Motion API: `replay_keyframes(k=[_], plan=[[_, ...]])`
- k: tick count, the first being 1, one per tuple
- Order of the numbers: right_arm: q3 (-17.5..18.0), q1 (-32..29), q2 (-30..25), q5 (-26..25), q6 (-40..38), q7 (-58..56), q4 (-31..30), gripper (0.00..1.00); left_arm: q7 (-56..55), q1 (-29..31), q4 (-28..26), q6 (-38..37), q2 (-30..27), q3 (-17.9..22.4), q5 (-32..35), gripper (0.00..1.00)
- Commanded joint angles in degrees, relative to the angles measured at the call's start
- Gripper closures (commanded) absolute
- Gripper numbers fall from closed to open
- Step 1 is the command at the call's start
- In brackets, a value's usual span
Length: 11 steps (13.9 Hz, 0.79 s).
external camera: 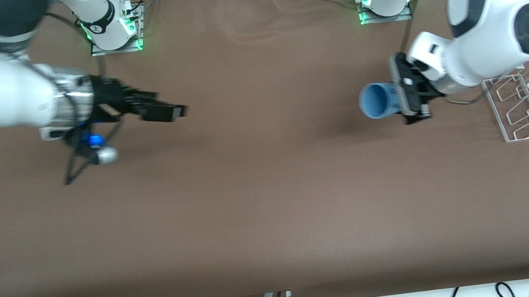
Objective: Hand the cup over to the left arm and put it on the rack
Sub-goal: 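Open the right gripper and withdraw while the left gripper carries cup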
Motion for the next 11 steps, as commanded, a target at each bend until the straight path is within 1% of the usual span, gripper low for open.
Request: replay_keyframes(k=[1, 2, 4, 5, 6, 7, 8, 9, 11], plan=[[-1.31, 0.45, -4.45, -11.08, -1.94, -11.35, -4.28, 0.01, 0.56, 1.22, -0.50, -2.71, -1.15, 1.70, 12.59, 1.00], [-1.31, 0.54, -5.60, -16.01, -1.67, -14.78, -5.69, 0.01, 0.56, 2.27, -0.77, -2.89, -1.15, 1.87, 18.13, 1.00], [-1.22, 0.62, -6.22, -23.40, -1.41, -20.50, -7.11, 0.01, 0.21, 3.94, -1.47, -3.41, -0.45, 2.14, 28.24, 1.00], [-1.22, 0.62, -7.53, -26.57, -0.10, -23.31, -9.38, 0.01, 0.04, 4.56, -1.99, -4.38, -0.27, 2.57, 33.16, 1.00], [-1.22, 0.62, -10.07, -29.39, 2.52, -25.43, -13.40, 0.01, 0.04, 5.43, -2.43, -4.47, -0.27, 2.67, 38.09, 1.00], [-1.22, 0.62, -13.75, -31.68, 6.11, -27.19, -18.40, 0.01, -0.14, 6.57, -3.48, -4.39, -0.27, 2.67, 42.75, 1.00], [-1.22, 0.62, -15.52, -33.01, 7.63, -28.94, -20.45, 0.01, -0.23, 6.93, -4.28, -4.39, -0.18, 2.93, 46.80, 1.00], [-1.31, 0.62, -15.54, -33.63, 7.56, -29.66, -19.86, 0.01, -0.32, 6.94, -5.59, -4.04, -0.18, 3.54, 51.01, 1.00], [-1.31, 0.62, -15.54, -37.22, 7.64, -32.37, -18.98, 0.01, -1.63, 7.20, -7.61, -3.16, -0.18, 4.07, 59.02, 1.00]])
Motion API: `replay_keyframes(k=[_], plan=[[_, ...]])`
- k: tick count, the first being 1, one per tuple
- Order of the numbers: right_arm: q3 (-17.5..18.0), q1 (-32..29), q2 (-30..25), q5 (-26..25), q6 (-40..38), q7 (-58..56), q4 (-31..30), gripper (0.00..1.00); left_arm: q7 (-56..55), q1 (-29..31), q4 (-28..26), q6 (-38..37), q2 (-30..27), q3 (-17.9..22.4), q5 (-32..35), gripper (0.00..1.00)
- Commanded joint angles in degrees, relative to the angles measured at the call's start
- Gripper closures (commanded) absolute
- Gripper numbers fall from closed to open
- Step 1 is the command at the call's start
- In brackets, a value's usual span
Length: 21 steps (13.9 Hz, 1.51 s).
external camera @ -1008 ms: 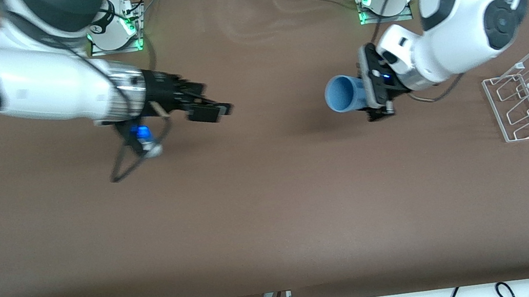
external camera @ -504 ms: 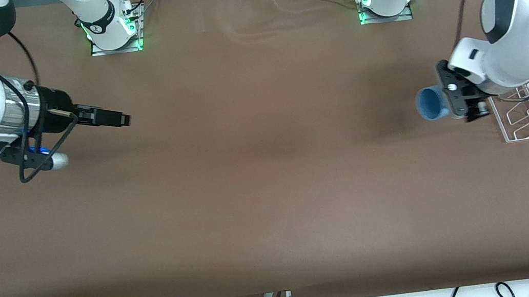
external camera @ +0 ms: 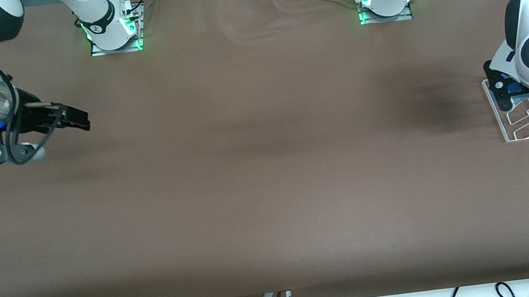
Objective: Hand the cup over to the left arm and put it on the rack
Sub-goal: 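Lower the cup onto the wire rack with the left gripper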
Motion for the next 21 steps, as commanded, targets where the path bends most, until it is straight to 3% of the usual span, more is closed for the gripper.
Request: replay_keyframes(k=[1, 4, 5, 7, 8, 12, 19, 21], plan=[[0.31, 0.49, -2.97, -4.05, 1.51, -3.81, -1.99, 0.01, -1.41, 0.73, -3.21, 2.47, -0.74, 1.17, 9.70, 1.00], [2.14, -0.64, -2.18, -3.96, 1.86, -3.99, -0.66, 0.01, -1.50, 1.96, -8.46, 11.94, -0.74, 4.95, 21.71, 1.00], [5.72, -4.56, -2.09, -3.96, 1.86, -3.99, -0.31, 0.01, -1.76, 2.05, -11.27, 15.37, -1.00, 6.09, 27.42, 1.00], [16.09, -14.93, -2.01, -4.05, 1.86, -3.99, -0.22, 0.01, -4.39, 2.23, -15.32, 19.79, -1.52, 6.81, 35.09, 1.00], [17.61, -16.02, -2.09, -4.23, 1.78, -3.99, -0.22, 0.01, -4.66, 2.32, -17.26, 20.15, -2.49, 6.81, 36.95, 1.00], [17.71, -16.03, -2.36, -4.32, 1.51, -3.20, -0.22, 0.01, -7.99, 2.49, -24.56, 20.15, -7.06, 6.90, 48.19, 1.00], [15.96, -16.56, -2.18, -4.32, 1.42, -4.08, -0.22, 0.01, -18.80, 5.39, -27.47, 23.05, -6.19, 7.77, 59.20, 1.00], [13.42, -16.56, -2.01, -3.88, 1.42, -4.43, -0.31, 0.01, -21.44, 5.30, -27.38, 23.05, -4.70, 7.78, 60.25, 1.00]])
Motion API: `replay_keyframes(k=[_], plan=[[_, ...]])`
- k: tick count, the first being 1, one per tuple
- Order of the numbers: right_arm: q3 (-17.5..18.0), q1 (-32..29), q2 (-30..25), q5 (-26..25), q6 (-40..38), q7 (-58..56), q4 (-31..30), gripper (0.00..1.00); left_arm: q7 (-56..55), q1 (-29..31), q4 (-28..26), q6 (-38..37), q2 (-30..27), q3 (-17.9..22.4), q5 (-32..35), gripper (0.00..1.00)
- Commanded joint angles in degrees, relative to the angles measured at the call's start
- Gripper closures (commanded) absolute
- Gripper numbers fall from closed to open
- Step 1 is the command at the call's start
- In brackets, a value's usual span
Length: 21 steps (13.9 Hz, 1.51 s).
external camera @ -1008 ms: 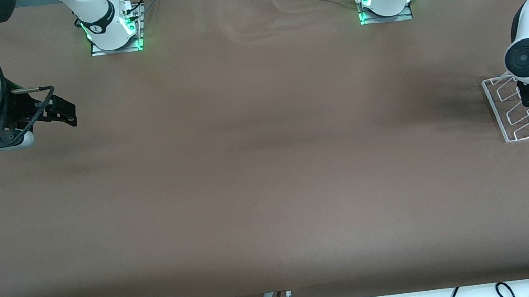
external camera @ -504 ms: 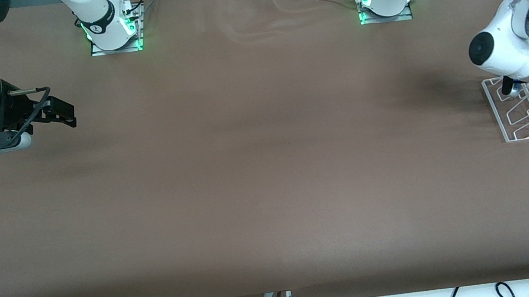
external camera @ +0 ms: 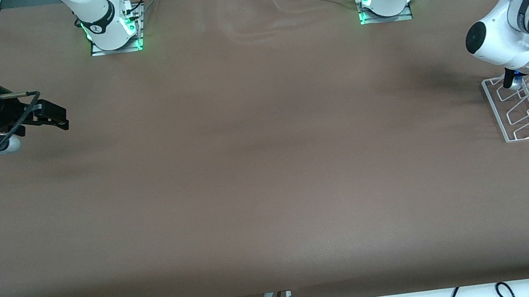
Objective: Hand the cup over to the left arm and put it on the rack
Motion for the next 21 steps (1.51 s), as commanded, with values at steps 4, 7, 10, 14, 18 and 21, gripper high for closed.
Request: replay_keyframes(k=[4, 7, 10, 14, 18, 21], plan=[[-1.48, -0.52, -0.23, -0.67, -0.08, -0.71, 0.46, 0.01, -8.32, 0.25, -0.32, 0.61, 2.21, 0.07, 5.59, 1.00], [-2.44, -0.69, -0.32, -0.23, -0.08, -1.23, 0.46, 0.01, -11.22, 0.25, -0.32, 0.88, 3.18, 0.42, 7.78, 1.00], [-2.54, -0.61, -0.32, -0.23, -0.08, -1.05, 0.46, 0.01, -12.72, 0.25, -0.15, 3.07, 3.89, 2.43, 8.58, 1.00], [-2.97, -0.69, -0.49, -0.15, -0.26, -1.06, 0.55, 0.01, -14.48, 0.34, -0.15, 4.56, 4.15, 3.50, 10.43, 1.00], [-3.50, -0.61, -0.49, 0.03, -0.52, -1.14, 0.55, 0.01, -14.57, -0.28, 0.81, 4.57, 4.76, 3.50, 9.64, 0.00], [-3.50, -0.61, -0.49, 0.03, -0.52, -1.23, 0.55, 0.01, -14.48, -0.72, 1.96, 4.65, 4.68, 3.32, 8.85, 0.00]])
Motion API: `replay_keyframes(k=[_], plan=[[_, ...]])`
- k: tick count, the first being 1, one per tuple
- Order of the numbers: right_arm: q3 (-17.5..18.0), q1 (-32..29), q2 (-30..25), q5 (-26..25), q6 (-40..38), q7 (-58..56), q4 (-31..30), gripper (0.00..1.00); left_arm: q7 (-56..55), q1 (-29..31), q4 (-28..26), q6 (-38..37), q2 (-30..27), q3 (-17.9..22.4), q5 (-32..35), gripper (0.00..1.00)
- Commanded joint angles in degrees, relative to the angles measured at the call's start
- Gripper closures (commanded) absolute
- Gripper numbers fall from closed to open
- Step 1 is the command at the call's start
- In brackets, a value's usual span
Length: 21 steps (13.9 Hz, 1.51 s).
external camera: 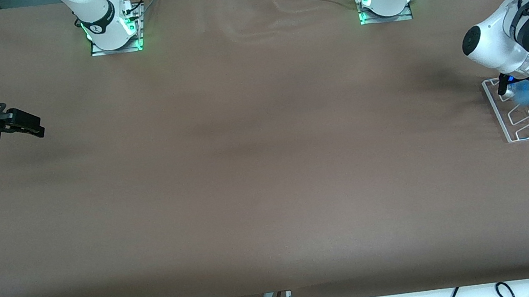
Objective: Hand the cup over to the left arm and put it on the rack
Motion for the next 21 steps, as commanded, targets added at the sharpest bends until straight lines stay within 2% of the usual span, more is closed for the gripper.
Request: replay_keyframes(k=[1, 3, 4, 5, 9, 12, 15, 17, 21], plan=[[0.09, -0.16, -0.49, 0.02, -0.53, -0.78, 0.42, 0.01, -0.32, -0.83, 1.88, 0.70, 0.30, 0.13, -1.45, 0.00], [0.09, -0.25, -0.49, 0.02, -0.53, -0.78, 0.42, 0.01, 0.04, -1.45, 2.75, 0.70, -0.22, -0.04, -6.01, 0.00], [0.09, -0.16, -0.49, 0.02, -0.53, -0.78, 0.42, 0.01, 0.04, -1.89, 3.80, 0.70, -1.01, -0.30, -10.82, 0.00], [0.09, -0.16, -0.49, 0.02, -0.53, -0.78, 0.42, 0.01, 0.12, -2.07, 5.64, 0.61, -2.15, -0.83, -18.18, 0.00], [0.09, -0.16, -0.49, -0.06, -0.44, -0.78, 0.42, 0.01, 2.06, -2.77, 15.12, -0.96, -6.11, -2.59, -55.25, 0.00], [0.00, -0.25, -0.49, -0.15, -0.53, -0.86, 0.42, 0.01, 1.27, -5.92, 25.83, -15.68, -6.30, -2.59, -79.53, 0.00], [-0.08, -0.25, -0.49, -0.33, -0.53, -0.86, 0.42, 0.01, -4.16, -8.48, 33.76, -25.29, -6.03, -3.20, -89.33, 0.00], [0.00, -0.16, -0.49, -0.41, -0.53, -0.86, 0.42, 0.01, -12.57, -8.48, 37.63, -30.83, -5.85, -5.05, -95.75, 0.00], [-0.17, -0.25, -0.58, -0.50, -0.53, -0.86, 0.42, 0.01, -25.87, -8.05, 43.18, -36.30, -5.85, -5.05, -110.15, 0.00]])
